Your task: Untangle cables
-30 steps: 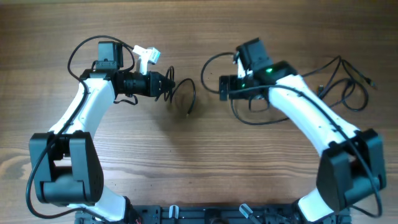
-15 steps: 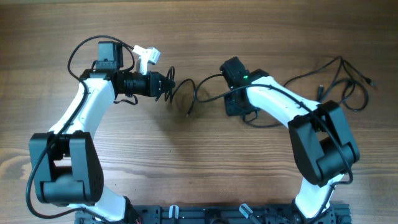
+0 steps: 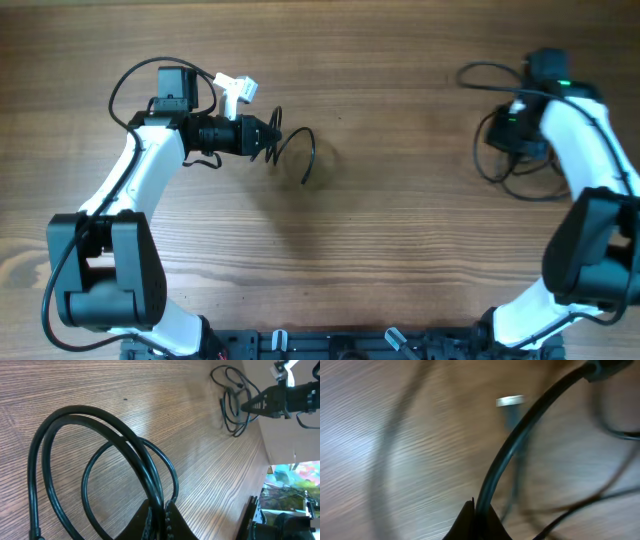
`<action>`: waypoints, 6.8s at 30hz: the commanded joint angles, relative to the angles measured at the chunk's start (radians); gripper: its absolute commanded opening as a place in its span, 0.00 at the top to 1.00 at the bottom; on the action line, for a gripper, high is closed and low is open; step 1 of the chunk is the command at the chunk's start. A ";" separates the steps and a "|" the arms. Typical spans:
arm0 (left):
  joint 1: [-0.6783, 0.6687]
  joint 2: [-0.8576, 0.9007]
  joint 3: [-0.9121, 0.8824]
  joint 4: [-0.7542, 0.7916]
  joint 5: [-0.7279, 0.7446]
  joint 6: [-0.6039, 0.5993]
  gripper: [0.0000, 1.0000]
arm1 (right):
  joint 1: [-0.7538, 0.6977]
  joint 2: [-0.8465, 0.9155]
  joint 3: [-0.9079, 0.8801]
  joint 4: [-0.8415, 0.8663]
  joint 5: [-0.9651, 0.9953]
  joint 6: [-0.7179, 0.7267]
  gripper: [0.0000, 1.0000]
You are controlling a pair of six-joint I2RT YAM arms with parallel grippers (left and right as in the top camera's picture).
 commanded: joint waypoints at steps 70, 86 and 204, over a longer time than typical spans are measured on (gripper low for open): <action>-0.084 -0.008 -0.009 0.026 -0.711 -0.474 0.00 | 0.819 0.111 0.040 0.332 -0.078 0.278 0.27; -0.084 -0.008 -0.009 0.025 -0.711 -0.474 0.00 | 0.819 0.294 0.040 0.381 -0.082 0.324 0.44; -0.086 -0.008 -0.009 0.093 -0.712 -0.473 0.00 | 0.116 -0.113 0.050 0.126 0.141 0.296 0.00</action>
